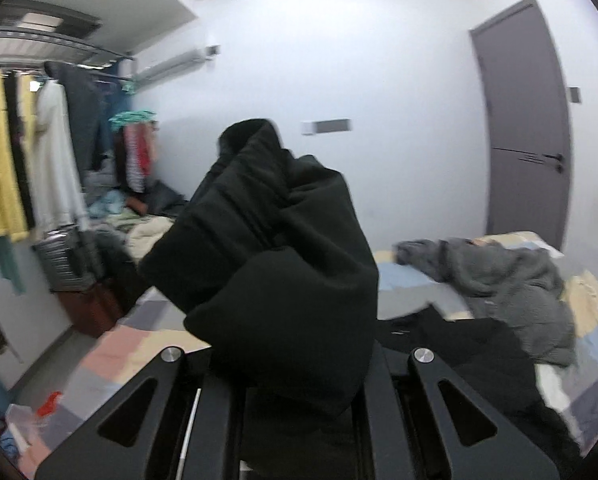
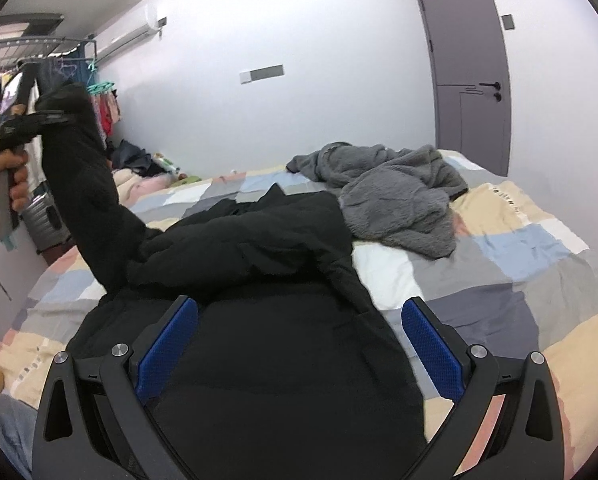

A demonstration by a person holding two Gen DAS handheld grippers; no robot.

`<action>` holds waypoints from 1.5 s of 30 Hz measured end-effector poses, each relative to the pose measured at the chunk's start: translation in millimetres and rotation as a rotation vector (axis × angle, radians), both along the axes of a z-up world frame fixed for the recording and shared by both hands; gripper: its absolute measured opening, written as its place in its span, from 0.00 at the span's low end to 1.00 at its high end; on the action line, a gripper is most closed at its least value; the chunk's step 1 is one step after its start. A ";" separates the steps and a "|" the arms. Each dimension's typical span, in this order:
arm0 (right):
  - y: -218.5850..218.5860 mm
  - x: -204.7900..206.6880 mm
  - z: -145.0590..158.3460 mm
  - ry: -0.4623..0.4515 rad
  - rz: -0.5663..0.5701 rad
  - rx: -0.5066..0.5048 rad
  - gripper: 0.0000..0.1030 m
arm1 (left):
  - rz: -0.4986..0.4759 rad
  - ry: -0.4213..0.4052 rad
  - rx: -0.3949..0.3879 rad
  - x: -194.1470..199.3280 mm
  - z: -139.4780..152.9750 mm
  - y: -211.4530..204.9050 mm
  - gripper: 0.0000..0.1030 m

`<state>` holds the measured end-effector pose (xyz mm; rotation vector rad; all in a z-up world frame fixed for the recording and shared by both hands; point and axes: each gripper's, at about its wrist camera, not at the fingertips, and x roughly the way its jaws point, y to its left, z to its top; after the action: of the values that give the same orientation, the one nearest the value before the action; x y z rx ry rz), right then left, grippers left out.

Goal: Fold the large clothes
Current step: 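Fold the held sleeve across the jacket with the left tool and release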

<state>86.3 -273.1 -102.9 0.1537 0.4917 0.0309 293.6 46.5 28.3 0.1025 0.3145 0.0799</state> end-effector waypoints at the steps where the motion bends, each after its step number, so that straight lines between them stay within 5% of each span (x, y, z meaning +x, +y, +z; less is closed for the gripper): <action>1: -3.8 -0.5 0.0 -0.001 -0.007 0.010 1.00 | -0.028 0.013 0.005 4.5 -6.9 -19.1 0.10; 7: -20.6 -2.0 -6.1 0.007 -0.013 0.061 1.00 | -0.170 0.080 0.038 19.5 -61.8 -104.2 0.10; 16: -30.7 13.9 -19.5 0.033 0.007 0.098 1.00 | -0.250 0.223 0.044 49.4 -145.9 -188.1 0.10; 23: -52.6 32.1 -28.0 0.016 -0.019 0.118 1.00 | -0.230 0.334 0.045 74.1 -197.5 -206.0 0.10; 29: -53.9 49.8 -38.0 0.039 0.005 0.117 1.00 | -0.236 0.356 0.030 80.0 -203.4 -209.5 0.10; 33: -49.1 51.5 -38.2 0.038 0.022 0.099 1.00 | -0.281 0.390 -0.023 74.4 -196.8 -203.3 0.28; 35: -47.2 50.7 -36.8 0.034 0.028 0.091 1.00 | -0.300 0.404 -0.013 67.3 -194.2 -202.8 0.47; 37: -45.7 47.2 -34.8 0.024 0.034 0.083 1.00 | -0.321 0.400 -0.010 55.7 -189.6 -201.4 0.80; 45: -40.9 43.5 -27.7 0.015 0.065 0.097 1.00 | -0.301 0.326 -0.089 -2.6 -152.4 -141.4 0.80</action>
<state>129.8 -314.0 -130.6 0.2330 0.5108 0.1175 291.1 -94.9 -124.1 0.0731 0.6236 -0.2520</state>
